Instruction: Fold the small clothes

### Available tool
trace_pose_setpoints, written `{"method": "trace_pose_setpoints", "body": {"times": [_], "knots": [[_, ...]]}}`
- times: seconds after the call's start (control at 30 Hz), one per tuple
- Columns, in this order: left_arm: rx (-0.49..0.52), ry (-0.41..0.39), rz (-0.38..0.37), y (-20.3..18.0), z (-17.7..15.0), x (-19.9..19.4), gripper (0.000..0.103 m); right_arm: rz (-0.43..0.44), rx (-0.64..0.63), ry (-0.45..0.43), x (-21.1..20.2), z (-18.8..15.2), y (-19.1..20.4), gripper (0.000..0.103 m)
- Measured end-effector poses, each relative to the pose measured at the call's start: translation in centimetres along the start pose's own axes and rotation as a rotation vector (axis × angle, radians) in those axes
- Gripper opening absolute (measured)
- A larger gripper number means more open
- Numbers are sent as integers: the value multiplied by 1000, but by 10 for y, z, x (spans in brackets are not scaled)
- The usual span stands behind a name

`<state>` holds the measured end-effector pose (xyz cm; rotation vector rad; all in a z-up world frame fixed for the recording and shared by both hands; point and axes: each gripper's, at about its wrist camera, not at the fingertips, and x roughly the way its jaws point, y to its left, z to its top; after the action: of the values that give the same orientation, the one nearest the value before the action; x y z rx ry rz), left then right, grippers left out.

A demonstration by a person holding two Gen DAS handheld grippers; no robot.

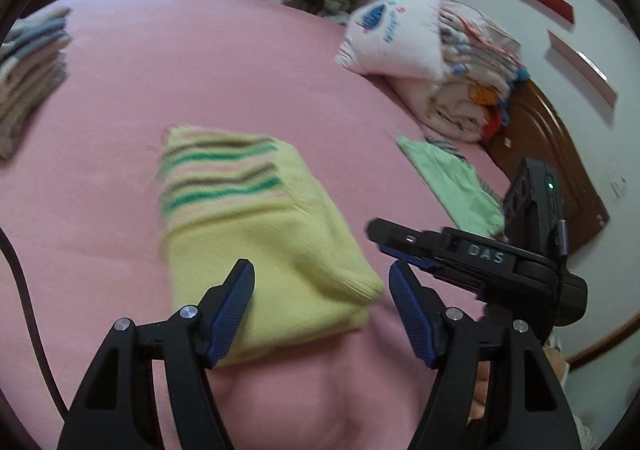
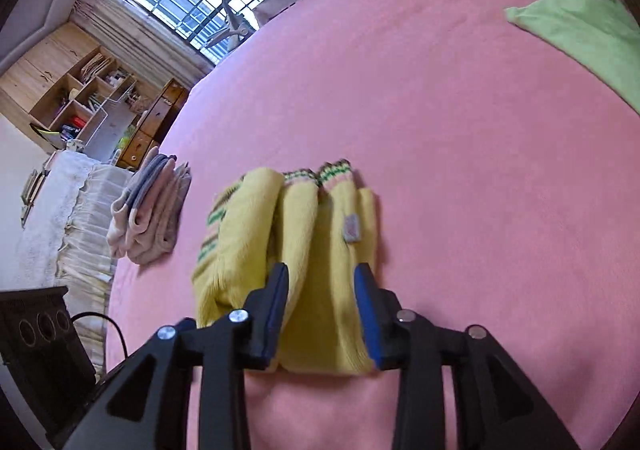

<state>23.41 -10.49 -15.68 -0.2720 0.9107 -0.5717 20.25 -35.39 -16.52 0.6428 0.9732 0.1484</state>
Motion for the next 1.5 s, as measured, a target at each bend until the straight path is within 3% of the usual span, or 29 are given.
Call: {"method": "trace_pose_setpoints", "body": {"times": [0.13,0.2,0.27,0.4,0.5,0.63,0.83,0.87,0.97,1.27,1.5], "knots": [[-54,-56,83,32,13,-8,69,60,16,47,17,16,5,35],[-88,-58,104,48,17,-6,68,83,21,81,28,23,8,45],[-114,-61,132,62,17,-4,68,109,43,113,41,31,11,49],[-127,-25,160,76,16,13,68,165,68,187,63,39,14,61],[-115,8,165,78,9,25,68,186,79,210,74,44,19,63],[-69,23,171,71,2,35,68,160,26,223,82,47,38,63],[-21,35,182,53,0,42,69,44,-112,217,86,43,66,66],[-14,35,184,52,0,42,69,19,-149,201,85,41,71,63],[-22,45,165,51,0,40,69,-46,-258,170,77,33,80,27],[18,32,130,41,10,25,69,-147,-364,55,28,36,71,23],[-13,98,104,51,35,46,69,-229,-364,86,46,33,32,24]]}}
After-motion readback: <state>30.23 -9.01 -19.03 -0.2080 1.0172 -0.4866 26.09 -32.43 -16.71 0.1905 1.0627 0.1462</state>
